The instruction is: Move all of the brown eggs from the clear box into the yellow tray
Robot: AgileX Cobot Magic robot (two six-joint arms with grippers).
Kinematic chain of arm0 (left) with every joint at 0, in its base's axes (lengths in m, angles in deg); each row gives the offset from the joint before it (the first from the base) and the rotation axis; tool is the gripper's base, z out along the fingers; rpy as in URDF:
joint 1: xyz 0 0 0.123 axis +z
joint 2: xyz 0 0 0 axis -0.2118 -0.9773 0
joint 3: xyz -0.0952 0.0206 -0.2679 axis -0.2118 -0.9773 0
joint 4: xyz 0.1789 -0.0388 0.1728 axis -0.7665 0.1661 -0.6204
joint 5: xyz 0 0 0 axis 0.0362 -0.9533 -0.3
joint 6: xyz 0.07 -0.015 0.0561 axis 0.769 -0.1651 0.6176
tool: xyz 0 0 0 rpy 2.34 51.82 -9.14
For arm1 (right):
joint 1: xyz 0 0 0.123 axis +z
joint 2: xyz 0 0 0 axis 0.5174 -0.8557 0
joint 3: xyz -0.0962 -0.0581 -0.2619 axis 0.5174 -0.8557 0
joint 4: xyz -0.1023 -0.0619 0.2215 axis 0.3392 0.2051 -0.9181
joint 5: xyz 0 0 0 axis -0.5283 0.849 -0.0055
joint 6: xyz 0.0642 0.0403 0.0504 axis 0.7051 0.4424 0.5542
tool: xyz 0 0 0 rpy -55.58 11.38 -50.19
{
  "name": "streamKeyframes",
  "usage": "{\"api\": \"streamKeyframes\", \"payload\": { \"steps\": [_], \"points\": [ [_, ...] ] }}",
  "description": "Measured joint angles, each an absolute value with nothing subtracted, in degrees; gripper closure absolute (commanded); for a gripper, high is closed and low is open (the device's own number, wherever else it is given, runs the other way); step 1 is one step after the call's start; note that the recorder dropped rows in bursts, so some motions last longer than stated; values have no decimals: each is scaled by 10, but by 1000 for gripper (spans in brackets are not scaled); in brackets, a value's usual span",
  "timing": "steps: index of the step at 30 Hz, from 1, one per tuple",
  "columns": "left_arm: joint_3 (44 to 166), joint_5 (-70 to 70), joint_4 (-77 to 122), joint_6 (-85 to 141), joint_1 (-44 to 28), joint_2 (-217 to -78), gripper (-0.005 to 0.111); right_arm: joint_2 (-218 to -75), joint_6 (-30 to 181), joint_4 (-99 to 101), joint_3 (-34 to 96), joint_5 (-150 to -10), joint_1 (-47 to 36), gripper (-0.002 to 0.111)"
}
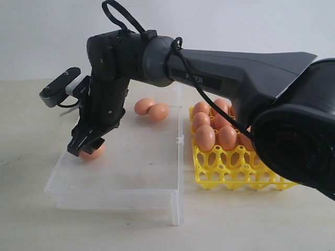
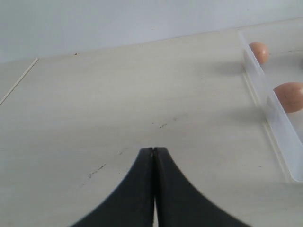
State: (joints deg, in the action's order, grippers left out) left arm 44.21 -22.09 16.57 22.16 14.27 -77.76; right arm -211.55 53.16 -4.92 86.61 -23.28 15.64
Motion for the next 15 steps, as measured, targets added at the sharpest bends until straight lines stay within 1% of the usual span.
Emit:
{"api": "streamKeyframes", "payload": {
  "steps": [7, 15],
  "points": [
    [442, -221, 166, 222, 143, -778, 107, -2116, 491, -39, 866, -267, 166, 48],
    [442, -221, 166, 222, 143, -778, 107, -2116, 455, -38, 866, -273, 175, 48]
  ]
}}
